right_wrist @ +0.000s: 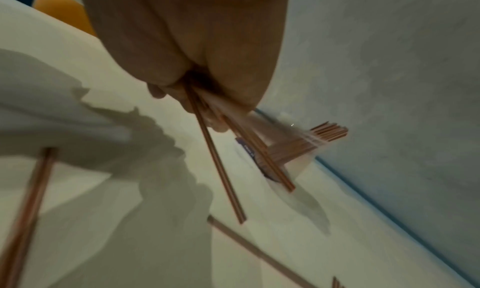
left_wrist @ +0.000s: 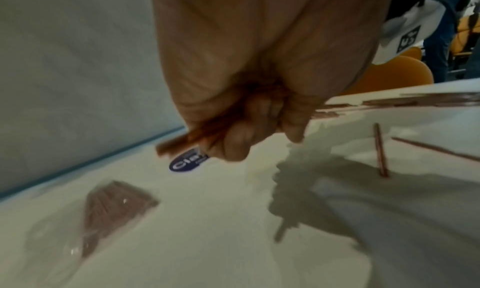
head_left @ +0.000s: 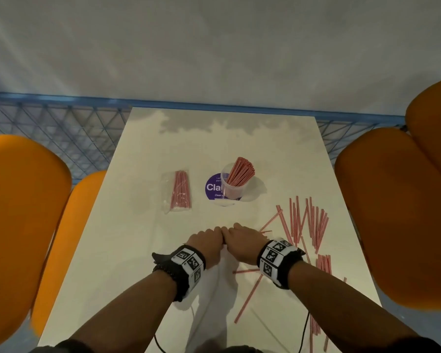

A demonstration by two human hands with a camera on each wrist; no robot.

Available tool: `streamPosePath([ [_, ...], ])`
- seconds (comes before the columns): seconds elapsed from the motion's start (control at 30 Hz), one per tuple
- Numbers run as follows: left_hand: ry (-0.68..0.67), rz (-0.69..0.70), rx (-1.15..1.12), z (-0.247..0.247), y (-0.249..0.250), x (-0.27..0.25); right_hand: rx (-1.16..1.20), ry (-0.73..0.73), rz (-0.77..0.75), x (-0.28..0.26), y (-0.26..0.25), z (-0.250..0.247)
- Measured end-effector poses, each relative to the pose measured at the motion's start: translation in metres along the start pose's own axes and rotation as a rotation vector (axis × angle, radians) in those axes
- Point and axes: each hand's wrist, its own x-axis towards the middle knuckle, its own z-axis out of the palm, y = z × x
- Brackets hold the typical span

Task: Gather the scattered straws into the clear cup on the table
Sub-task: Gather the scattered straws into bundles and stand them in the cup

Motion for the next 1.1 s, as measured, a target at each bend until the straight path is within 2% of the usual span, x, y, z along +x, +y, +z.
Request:
streamPosePath([
  [0.2,-0.001,-0.075,0.020,-0.033,0.015,-0.006,-0.022,-0.005,0.128,-0.008,-0.006,-0.037],
  [0.33,-0.003,-0.123,0.092,-0.044,0.002,-0.014,-0.050,0.024,0.183,-0.018,-0.003,-0.052],
  [0.47,-0.038,-0.156,-0.083,-0.048,0.001,-0.022,-0.103,0.024,0.144,-0.018,-0.011,-0.061],
  [0.53,0.020,-0.126,-0.273,-0.051,-0.004,-0.028,-0.028,0.026,0.165,-0.020,-0.009,-0.066],
  [0.6,0.139,-0.077,-0.505,-0.056,-0.019,-0.038,0.141,0.082,0.230,-0.023,0.002,-0.074],
  [0.67,0.260,-0.046,-0.856,-0.060,-0.033,-0.049,0.489,0.224,0.292,-0.028,0.009,-0.089],
  [0.73,0.277,-0.036,-1.273,-0.062,-0.035,-0.059,0.865,0.439,0.325,-0.031,0.006,-0.113],
  [0.8,0.188,-0.041,-1.579,-0.062,-0.026,-0.063,1.182,0.570,0.344,-0.033,-0.009,-0.137],
  [0.9,-0.065,-0.103,-1.990,-0.063,-0.012,-0.063,1.587,0.638,0.196,-0.036,-0.040,-0.168],
  [1.0,-0.264,-0.106,-2.342,-0.061,-0.009,-0.067,1.746,0.668,0.079,-0.038,-0.066,-0.180],
  [1.1,-0.336,0.015,-2.515,-0.058,-0.009,-0.075,1.747,0.674,0.026,-0.037,-0.084,-0.173],
])
